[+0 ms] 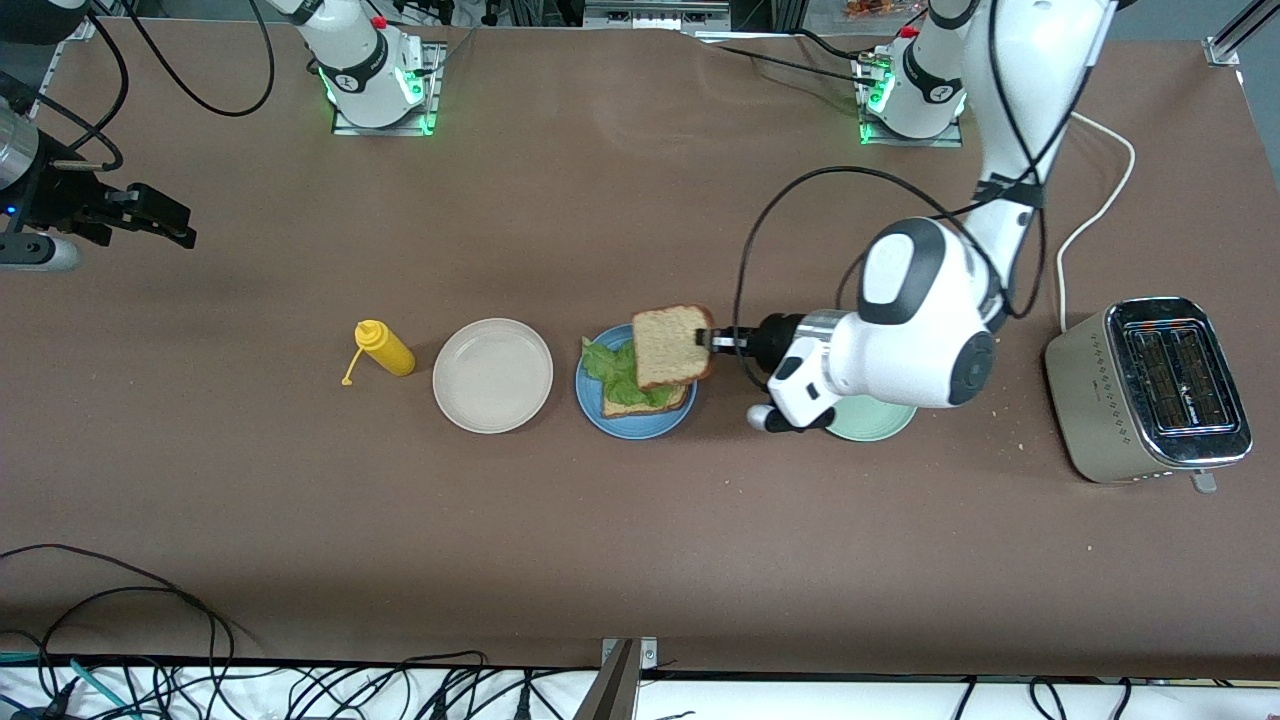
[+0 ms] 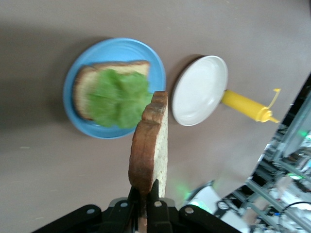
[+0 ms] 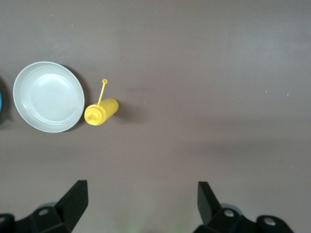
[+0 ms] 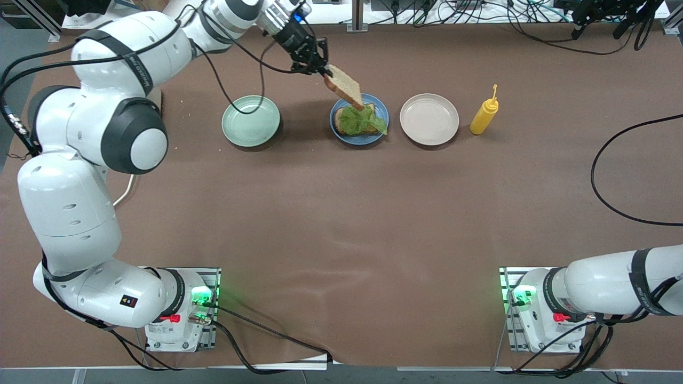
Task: Make sandwich in blue plate with both arms
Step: 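Carry the bread slice with the left gripper over the lettuce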
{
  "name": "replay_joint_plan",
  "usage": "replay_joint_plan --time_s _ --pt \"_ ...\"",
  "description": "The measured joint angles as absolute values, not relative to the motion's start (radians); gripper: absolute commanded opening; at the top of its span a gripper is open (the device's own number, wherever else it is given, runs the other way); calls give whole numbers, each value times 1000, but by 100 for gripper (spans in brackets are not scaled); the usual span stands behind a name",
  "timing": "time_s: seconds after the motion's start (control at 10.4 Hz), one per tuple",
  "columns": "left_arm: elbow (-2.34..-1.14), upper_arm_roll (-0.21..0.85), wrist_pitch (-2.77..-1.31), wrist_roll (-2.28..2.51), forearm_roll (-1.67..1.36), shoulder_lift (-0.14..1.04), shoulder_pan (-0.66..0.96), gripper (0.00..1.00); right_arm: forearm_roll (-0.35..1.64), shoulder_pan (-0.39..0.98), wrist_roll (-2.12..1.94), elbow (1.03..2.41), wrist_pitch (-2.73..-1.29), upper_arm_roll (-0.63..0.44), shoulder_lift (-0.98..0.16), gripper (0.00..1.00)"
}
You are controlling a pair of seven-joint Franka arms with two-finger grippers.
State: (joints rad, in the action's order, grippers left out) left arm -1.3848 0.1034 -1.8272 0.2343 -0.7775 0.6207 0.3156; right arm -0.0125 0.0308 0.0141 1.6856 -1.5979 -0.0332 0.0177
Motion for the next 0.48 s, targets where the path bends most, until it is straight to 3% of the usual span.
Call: replay_joint_plan --time_s 0.48 --pt "-1384 103 -2009 268 -814 707 437 0 -11 33 14 1683 -1597 -27 18 100"
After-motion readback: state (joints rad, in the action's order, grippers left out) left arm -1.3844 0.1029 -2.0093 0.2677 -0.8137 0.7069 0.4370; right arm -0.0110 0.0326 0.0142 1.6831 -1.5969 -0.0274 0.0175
